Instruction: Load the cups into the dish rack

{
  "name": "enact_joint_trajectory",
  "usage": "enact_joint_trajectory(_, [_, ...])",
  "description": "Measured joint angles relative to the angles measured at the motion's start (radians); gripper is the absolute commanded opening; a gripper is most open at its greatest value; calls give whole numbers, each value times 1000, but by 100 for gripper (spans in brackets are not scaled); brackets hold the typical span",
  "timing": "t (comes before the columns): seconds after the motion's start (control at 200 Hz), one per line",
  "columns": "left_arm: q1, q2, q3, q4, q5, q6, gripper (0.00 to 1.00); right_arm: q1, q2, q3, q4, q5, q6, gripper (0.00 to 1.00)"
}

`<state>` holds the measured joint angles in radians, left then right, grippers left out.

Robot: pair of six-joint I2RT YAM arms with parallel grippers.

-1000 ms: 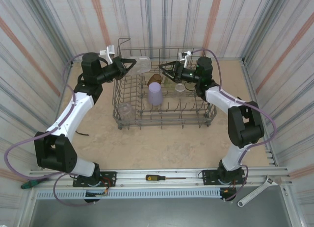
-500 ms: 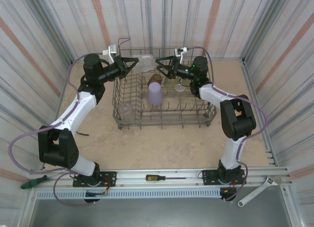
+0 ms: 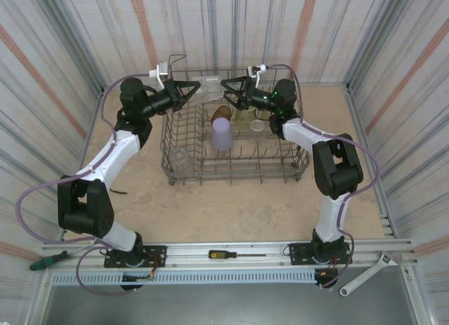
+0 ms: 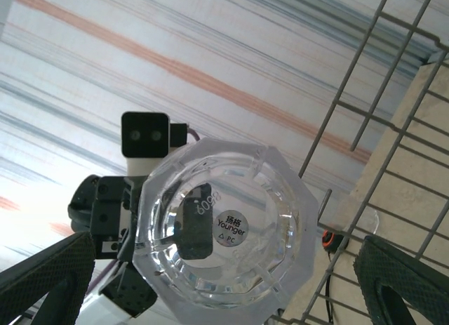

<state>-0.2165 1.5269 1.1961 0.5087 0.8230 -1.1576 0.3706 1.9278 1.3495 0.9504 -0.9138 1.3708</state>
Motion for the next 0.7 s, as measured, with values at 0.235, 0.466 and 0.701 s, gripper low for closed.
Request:
enact_joint_trajectory(0.235, [-8,2,-1,13,9,2,0,18,4,23,0,-4,13,94])
enact_joint_trajectory(0.466, [-13,2,-1,12,23,12,0,24,19,48,6,-3,36,82])
enact_joint_trajectory(0.701, [-13,2,-1,1,27,35,0,27,30,48,7,0,52,67])
